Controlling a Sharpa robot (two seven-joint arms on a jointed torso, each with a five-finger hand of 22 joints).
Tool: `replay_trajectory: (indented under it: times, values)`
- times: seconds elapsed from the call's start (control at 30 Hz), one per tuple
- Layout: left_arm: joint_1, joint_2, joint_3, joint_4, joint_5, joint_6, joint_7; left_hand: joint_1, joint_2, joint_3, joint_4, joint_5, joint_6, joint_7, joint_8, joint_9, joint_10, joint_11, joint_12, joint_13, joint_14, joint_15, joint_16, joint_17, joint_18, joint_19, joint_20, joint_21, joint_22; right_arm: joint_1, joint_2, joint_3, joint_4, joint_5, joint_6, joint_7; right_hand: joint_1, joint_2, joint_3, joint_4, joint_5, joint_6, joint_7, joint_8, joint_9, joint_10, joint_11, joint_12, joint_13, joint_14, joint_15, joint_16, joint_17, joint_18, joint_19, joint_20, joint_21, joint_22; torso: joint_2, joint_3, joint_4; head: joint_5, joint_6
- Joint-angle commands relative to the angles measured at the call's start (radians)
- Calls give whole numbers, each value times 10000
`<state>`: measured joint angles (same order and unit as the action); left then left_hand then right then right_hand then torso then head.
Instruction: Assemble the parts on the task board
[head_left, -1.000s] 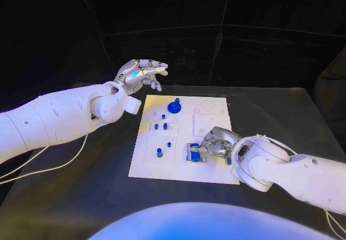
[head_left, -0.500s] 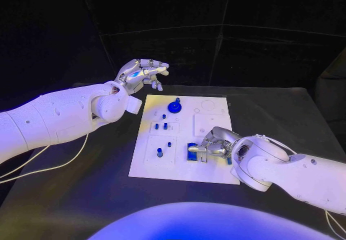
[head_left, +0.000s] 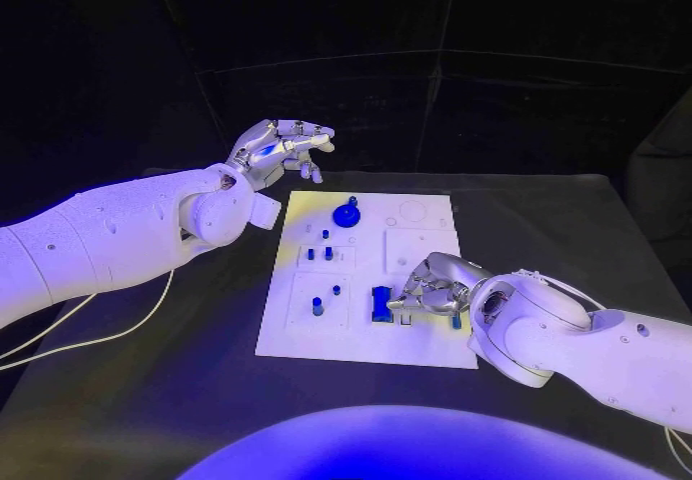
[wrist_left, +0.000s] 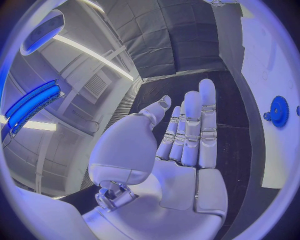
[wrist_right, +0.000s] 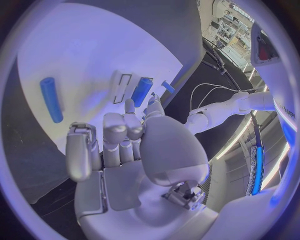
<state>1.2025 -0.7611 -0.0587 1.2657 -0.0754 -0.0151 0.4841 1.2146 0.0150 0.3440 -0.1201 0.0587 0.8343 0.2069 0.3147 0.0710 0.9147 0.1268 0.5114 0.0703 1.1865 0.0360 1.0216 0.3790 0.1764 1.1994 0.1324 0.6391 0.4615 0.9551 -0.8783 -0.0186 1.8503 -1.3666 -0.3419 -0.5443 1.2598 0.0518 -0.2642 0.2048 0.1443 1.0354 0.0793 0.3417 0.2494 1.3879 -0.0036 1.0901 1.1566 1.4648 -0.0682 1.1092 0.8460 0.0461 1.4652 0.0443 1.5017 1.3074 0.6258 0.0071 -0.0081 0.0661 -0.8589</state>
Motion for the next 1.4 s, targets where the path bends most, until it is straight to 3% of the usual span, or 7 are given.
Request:
replay_trajectory:
  times: [0.03, 0.17, 0.27, 0.53, 0.87, 0.97, 1.4]
  values:
    - [14, 11, 9, -1, 47, 121, 34, 78, -17, -25, -56, -8, -72, -10, 63, -12, -70, 4, 33, -9, -85, 8, 41, -8, 63, 85, 10, -65, -9, 13, -365, 6, 168, -343, -350, 311, 47, 40, -7, -36, 144, -98, -12, -76, 8, 44, 28, -40, 22, 65, 5, -48, 11, -147, 174, 18, -33, 1440, -8, 8, 0, -70, 39]
    - [9, -6, 0, -7, 47, 112, 35, 78, -17, -25, -56, -8, -72, -10, 63, -12, -70, 4, 33, -9, -85, 8, 41, -8, 63, 85, 10, -65, -9, 13, -948, 6, 422, -242, -438, 330, -3, 76, -43, 7, 237, -101, -8, -87, 17, 50, 34, -42, 35, 65, 11, -50, 9, -149, 178, 24, -30, 1446, -4, 6, -22, -128, 60]
    - [7, -35, -17, 6, 47, 97, 34, 78, -17, -25, -56, -8, -72, -10, 63, -12, -70, 4, 33, -9, -85, 8, 41, -8, 63, 85, 10, -65, -9, 13, -1407, 5, 506, -208, -428, 317, -25, 86, -75, 32, 324, -109, -5, -99, 24, 33, 38, -94, 6, 65, 15, -52, 9, -144, 163, 29, -43, 1428, -11, 5, -79, -208, 91]
    - [5, -70, -49, 55, 47, 86, 29, 78, -17, -25, -56, -8, -72, -10, 63, -12, -70, 4, 33, -9, -85, 8, 41, -8, 63, 85, 10, -65, -9, 8, -2094, 0, 438, -541, -217, 247, 109, 126, -129, 13, 764, -115, 3, -137, 52, -28, 44, -258, -69, 63, 22, -59, 5, -128, 115, 41, -85, 1372, -15, 2, -93, -415, 130]
    - [4, -89, -64, 73, 47, 87, 23, 78, -17, -25, -56, -8, -72, -10, 63, -12, -70, 4, 33, -9, -85, 8, 41, -8, 63, 85, 10, -65, -9, 0, -1958, -7, 91, -1508, 157, -4, 216, 167, -154, -5, 1036, -84, 0, -152, 73, -29, 42, -297, -66, 64, 23, -55, 14, -128, 113, 44, -88, 1375, -7, -2, -46, -501, 110]
    - [2, -89, -68, 67, 47, 88, 22, 78, -17, -25, -56, -8, -72, -10, 63, -12, -70, 4, 33, -9, -85, 8, 41, -8, 63, 85, 10, -65, -9, -2, -1824, -9, -29, -1637, 421, -106, 224, 170, -165, 1, 1068, -50, -8, -138, 83, -26, 38, -300, -62, 64, 21, -58, 10, -130, 120, 44, -83, 1384, -2, 12, -26, -495, 90]
    - [-4, -72, -76, 51, 47, 113, 23, 78, -17, -25, -56, -8, -72, -10, 63, -12, -70, 4, 33, -9, -85, 8, 41, -8, 63, 85, 10, -65, -9, -11, -1399, -16, -228, -1628, 1515, -343, 322, 143, -194, -40, 1096, 50, -40, -99, 118, 9, 12, -250, -3, 63, 7, -61, 9, -129, 117, 36, -87, 1383, -14, 1, -57, -494, 38]
